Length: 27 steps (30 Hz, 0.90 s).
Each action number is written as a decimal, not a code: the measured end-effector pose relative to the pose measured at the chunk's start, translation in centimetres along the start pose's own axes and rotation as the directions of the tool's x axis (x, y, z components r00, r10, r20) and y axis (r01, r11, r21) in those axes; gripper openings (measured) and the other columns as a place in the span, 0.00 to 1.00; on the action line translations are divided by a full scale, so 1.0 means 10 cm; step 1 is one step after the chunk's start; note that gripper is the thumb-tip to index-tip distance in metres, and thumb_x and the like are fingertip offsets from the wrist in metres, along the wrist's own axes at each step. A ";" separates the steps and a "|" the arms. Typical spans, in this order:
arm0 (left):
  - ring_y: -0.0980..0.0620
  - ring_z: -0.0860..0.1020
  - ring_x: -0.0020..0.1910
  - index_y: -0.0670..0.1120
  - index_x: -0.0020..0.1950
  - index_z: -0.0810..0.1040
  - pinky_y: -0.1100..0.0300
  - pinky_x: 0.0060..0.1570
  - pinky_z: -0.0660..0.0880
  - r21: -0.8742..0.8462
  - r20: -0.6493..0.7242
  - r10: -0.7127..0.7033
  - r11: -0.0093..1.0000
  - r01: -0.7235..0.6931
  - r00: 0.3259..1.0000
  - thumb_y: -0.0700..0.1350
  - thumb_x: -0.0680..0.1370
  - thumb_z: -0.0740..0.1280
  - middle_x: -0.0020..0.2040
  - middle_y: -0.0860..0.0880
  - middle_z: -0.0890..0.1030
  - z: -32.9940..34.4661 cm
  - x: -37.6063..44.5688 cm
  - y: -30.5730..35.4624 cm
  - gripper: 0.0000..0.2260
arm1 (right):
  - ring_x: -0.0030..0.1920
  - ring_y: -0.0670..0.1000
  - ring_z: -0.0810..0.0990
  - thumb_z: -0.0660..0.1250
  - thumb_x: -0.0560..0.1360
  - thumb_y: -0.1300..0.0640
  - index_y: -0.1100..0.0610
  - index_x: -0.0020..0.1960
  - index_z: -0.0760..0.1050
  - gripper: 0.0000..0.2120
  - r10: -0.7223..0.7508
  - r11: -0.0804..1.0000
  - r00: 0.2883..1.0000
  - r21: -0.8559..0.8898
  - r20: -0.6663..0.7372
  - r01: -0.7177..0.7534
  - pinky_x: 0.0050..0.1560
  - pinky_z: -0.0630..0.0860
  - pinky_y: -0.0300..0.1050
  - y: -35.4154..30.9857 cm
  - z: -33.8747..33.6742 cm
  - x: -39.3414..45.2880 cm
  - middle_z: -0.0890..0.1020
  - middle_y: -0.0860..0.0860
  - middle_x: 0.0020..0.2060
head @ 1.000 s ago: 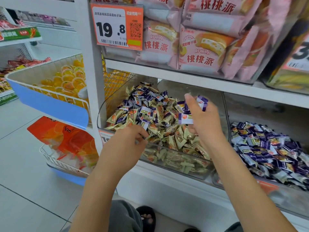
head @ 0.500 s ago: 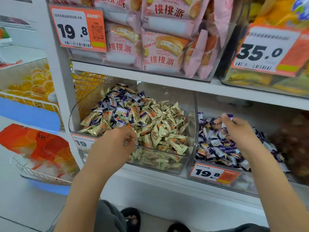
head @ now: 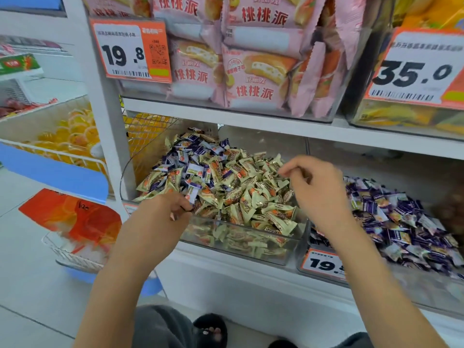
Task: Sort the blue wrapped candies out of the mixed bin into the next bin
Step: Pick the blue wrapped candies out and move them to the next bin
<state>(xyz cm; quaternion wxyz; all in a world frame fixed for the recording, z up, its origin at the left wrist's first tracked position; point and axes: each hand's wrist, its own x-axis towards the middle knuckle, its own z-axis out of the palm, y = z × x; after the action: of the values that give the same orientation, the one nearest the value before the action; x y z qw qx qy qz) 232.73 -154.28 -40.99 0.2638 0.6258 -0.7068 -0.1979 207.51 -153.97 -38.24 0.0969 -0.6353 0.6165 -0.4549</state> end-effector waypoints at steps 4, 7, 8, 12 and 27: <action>0.56 0.78 0.39 0.55 0.45 0.77 0.55 0.39 0.77 0.024 -0.005 -0.061 0.998 0.061 0.998 0.44 0.76 0.67 0.43 0.61 0.78 -0.10 -0.01 -0.14 0.05 | 0.30 0.47 0.77 0.61 0.78 0.60 0.47 0.52 0.79 0.11 -0.152 0.987 0.946 -0.007 0.285 0.161 0.32 0.78 0.42 -0.36 0.60 -0.04 0.83 0.47 0.42; 0.57 0.78 0.38 0.57 0.44 0.77 0.54 0.38 0.78 0.018 -0.005 -0.070 0.997 0.070 0.998 0.45 0.76 0.66 0.40 0.61 0.78 -0.13 -0.03 -0.18 0.06 | 0.49 0.47 0.78 0.64 0.77 0.61 0.48 0.65 0.71 0.18 -0.140 0.985 0.857 -0.017 0.497 0.171 0.52 0.76 0.43 -0.46 0.93 0.03 0.77 0.49 0.59; 0.58 0.78 0.38 0.56 0.43 0.77 0.53 0.37 0.78 0.014 0.005 -0.074 0.997 0.074 0.997 0.45 0.76 0.66 0.40 0.61 0.78 -0.13 -0.03 -0.19 0.06 | 0.55 0.48 0.75 0.65 0.77 0.62 0.48 0.68 0.68 0.22 -0.128 0.983 0.818 -0.035 0.561 0.178 0.55 0.72 0.42 -0.46 1.03 0.07 0.74 0.50 0.64; 0.59 0.78 0.37 0.57 0.46 0.77 0.53 0.38 0.79 0.017 0.049 -0.114 0.993 0.114 0.992 0.45 0.77 0.66 0.40 0.61 0.78 -0.15 -0.03 -0.28 0.05 | 0.64 0.53 0.66 0.69 0.74 0.62 0.44 0.72 0.61 0.32 -0.155 0.976 0.728 -0.012 0.668 0.218 0.61 0.67 0.49 -0.47 1.37 0.19 0.70 0.50 0.67; 0.56 0.79 0.38 0.58 0.48 0.76 0.52 0.43 0.78 0.053 0.048 -0.169 0.985 0.166 0.984 0.48 0.76 0.65 0.43 0.59 0.78 -0.29 -0.02 -0.53 0.04 | 0.49 0.31 0.72 0.71 0.72 0.51 0.47 0.52 0.76 0.10 -0.150 0.954 0.879 0.301 0.453 0.007 0.45 0.64 0.24 -0.50 1.52 0.33 0.76 0.36 0.50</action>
<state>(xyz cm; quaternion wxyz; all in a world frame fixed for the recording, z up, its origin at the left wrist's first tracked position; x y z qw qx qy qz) 238.67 -154.70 -42.01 0.2123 0.6838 -0.6630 -0.2186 221.00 -162.41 -41.89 0.3170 -0.7302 0.4744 -0.3759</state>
